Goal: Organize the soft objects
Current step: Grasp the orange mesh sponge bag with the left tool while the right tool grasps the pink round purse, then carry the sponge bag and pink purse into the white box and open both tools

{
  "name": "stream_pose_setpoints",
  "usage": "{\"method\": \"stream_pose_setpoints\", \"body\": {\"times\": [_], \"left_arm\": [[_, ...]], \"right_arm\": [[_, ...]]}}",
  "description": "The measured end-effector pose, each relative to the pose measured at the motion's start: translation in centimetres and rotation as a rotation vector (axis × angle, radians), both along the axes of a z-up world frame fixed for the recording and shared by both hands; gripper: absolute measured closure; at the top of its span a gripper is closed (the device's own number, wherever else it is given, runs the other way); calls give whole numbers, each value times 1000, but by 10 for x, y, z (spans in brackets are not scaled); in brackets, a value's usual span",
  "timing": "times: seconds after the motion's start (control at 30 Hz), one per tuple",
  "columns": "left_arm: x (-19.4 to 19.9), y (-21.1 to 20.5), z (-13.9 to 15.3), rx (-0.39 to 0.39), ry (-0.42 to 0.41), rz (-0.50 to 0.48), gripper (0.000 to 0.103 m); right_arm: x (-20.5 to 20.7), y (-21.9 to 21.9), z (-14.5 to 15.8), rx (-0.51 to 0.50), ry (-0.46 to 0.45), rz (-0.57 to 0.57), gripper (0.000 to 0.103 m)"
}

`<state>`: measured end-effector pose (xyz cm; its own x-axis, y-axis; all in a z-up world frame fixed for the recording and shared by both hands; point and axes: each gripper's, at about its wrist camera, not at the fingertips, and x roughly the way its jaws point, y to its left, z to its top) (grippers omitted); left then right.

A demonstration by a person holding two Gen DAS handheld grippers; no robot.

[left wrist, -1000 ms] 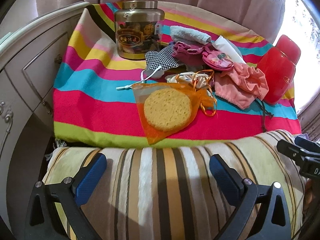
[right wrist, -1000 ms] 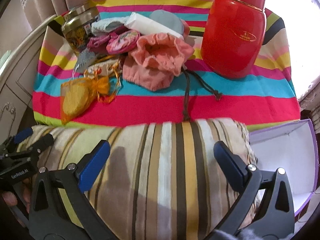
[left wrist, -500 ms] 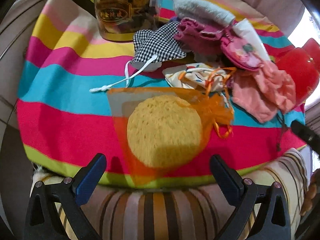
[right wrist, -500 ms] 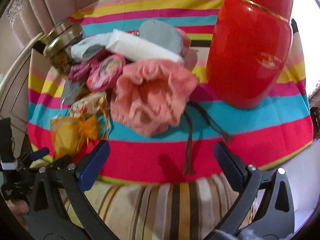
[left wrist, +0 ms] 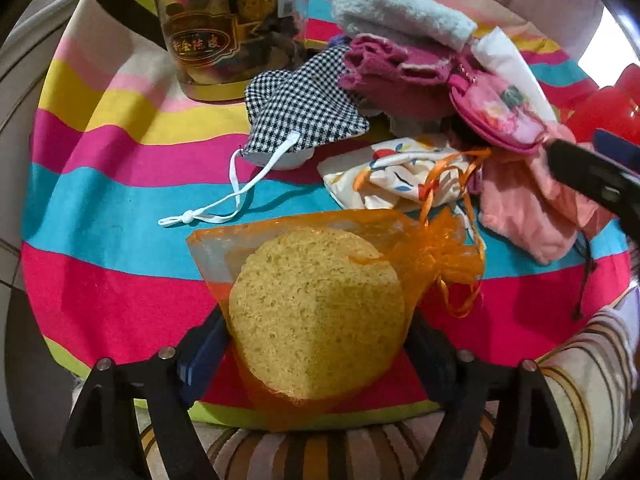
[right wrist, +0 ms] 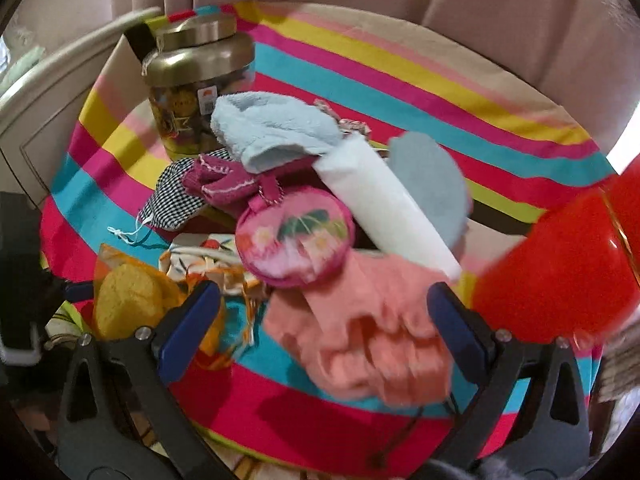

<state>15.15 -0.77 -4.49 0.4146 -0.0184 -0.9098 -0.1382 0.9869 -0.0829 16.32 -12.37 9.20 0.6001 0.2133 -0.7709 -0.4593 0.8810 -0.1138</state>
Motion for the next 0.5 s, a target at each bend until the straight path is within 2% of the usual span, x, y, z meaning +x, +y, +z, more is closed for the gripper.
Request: {"method": "stream_pose_setpoints", "body": {"times": [0.2, 0.33, 0.4, 0.43, 0.47, 0.5], "left_arm": [[-18, 27, 2, -94, -45, 35, 21], [-26, 34, 5, -97, -56, 33, 21], [-26, 38, 11, -95, -60, 34, 21], [-29, 37, 14, -95, -63, 35, 21], [-31, 37, 16, -96, -68, 37, 21], [-34, 38, 19, -97, -72, 39, 21]], "right_arm": [[26, 13, -9, 13, 37, -20, 0], [35, 28, -17, -48, 17, -14, 0], [38, 30, -19, -47, 17, -10, 2], [41, 30, -20, -44, 24, -8, 9], [43, 31, -21, -38, 35, -4, 23], [46, 33, -23, -30, 53, 3, 28]]}}
